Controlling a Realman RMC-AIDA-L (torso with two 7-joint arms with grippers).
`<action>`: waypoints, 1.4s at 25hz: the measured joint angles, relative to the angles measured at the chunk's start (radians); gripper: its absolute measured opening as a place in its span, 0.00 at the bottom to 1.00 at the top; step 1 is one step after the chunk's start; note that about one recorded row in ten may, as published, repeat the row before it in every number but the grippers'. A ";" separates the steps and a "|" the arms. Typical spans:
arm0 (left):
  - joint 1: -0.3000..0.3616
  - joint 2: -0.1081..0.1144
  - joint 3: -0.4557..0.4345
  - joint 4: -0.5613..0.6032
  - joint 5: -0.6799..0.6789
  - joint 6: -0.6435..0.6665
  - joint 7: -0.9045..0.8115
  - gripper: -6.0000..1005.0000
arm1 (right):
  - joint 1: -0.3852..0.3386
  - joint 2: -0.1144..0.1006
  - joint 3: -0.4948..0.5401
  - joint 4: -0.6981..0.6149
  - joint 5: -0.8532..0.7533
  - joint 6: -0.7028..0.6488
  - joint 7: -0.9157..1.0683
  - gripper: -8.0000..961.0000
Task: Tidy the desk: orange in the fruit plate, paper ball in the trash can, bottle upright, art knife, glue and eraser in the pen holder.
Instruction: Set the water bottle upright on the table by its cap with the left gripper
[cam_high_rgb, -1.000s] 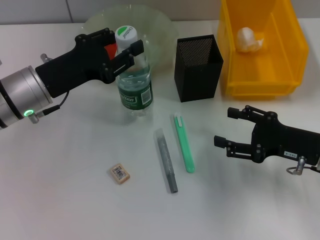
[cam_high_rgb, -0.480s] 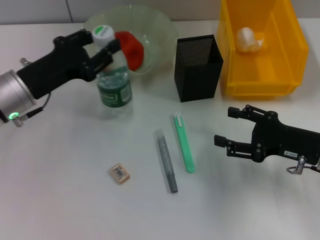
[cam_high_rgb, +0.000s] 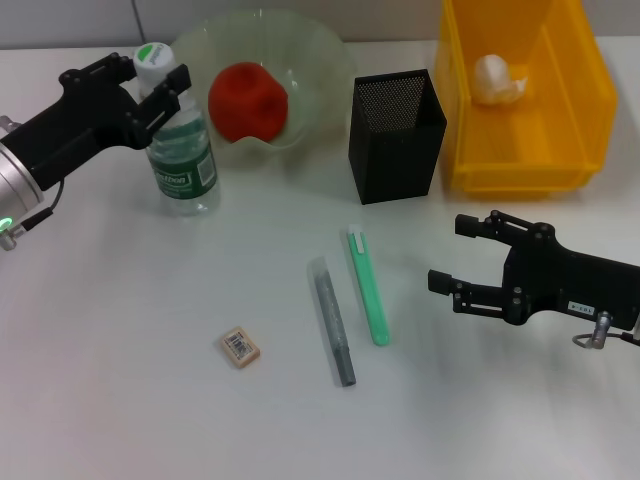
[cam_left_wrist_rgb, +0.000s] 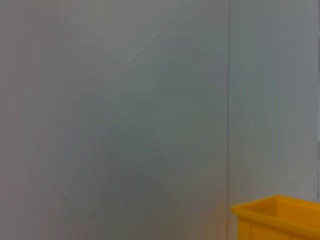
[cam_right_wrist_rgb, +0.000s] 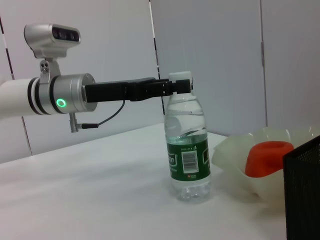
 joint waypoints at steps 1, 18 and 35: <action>0.000 0.000 0.000 0.000 0.000 0.000 0.000 0.46 | 0.000 0.000 0.000 0.000 0.000 0.000 0.002 0.87; -0.007 -0.002 -0.024 -0.009 -0.002 -0.028 0.014 0.48 | 0.000 0.000 0.001 0.000 0.000 0.000 0.002 0.87; -0.009 -0.003 -0.017 -0.021 -0.002 -0.035 0.038 0.50 | 0.000 0.000 0.002 0.000 -0.001 0.000 0.004 0.87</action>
